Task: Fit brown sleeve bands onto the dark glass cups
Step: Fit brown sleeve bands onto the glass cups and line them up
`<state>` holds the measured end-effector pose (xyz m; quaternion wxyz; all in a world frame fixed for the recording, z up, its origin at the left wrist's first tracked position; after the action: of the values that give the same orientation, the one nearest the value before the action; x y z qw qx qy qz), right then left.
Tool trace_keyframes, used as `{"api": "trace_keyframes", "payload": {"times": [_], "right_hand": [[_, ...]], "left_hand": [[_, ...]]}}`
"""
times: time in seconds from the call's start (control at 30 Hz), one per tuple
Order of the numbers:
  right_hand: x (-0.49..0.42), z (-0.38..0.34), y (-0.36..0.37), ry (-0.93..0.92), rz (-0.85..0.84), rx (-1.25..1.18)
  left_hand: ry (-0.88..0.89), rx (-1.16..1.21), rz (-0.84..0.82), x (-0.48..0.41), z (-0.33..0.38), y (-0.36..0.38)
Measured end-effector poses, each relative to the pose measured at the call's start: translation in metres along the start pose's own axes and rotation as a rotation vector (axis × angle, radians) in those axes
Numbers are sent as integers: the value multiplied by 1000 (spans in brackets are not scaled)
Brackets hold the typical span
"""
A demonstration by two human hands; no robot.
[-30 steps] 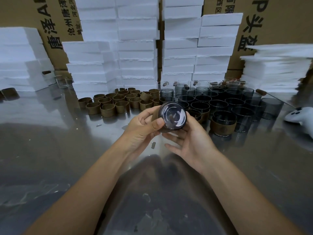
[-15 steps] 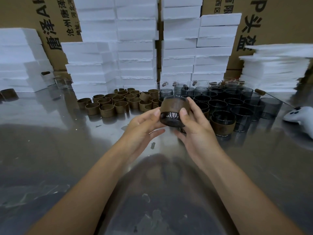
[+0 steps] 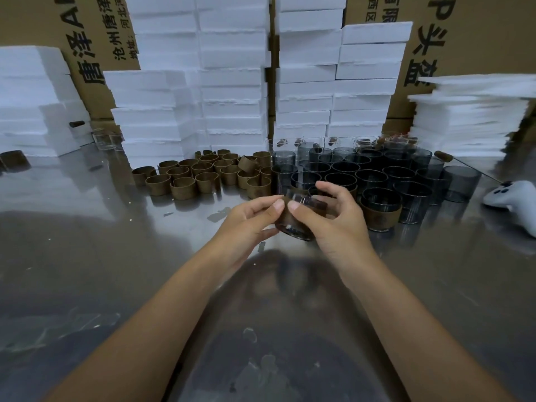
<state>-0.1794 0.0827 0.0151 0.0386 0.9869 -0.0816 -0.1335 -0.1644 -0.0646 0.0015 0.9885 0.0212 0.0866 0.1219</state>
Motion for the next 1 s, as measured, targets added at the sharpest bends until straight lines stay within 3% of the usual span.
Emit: {"api": "trace_keyframes", "payload": {"times": [0.17, 0.6, 1.0], "right_hand": [[-7, -8, -19, -224, 45, 458], [-3, -8, -33, -490, 246, 1097], [-23, 8, -20, -455, -5, 1433]], "left_hand": [[-5, 13, 34, -4, -1, -8], [-54, 69, -23, 0, -6, -13], [-58, 134, -35, 4, -5, -16]]}}
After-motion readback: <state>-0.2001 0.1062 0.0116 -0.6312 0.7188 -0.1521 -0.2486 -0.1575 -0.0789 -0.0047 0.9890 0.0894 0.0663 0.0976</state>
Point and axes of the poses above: each hand's wrist, its own x-axis away from the middle knuckle, its own y-axis out of the palm, z = x × y, the point moved 8 cm from there along -x, towards the middle knuckle, and after that the axes turned 13 degrees about z, right-handed, at the moved point
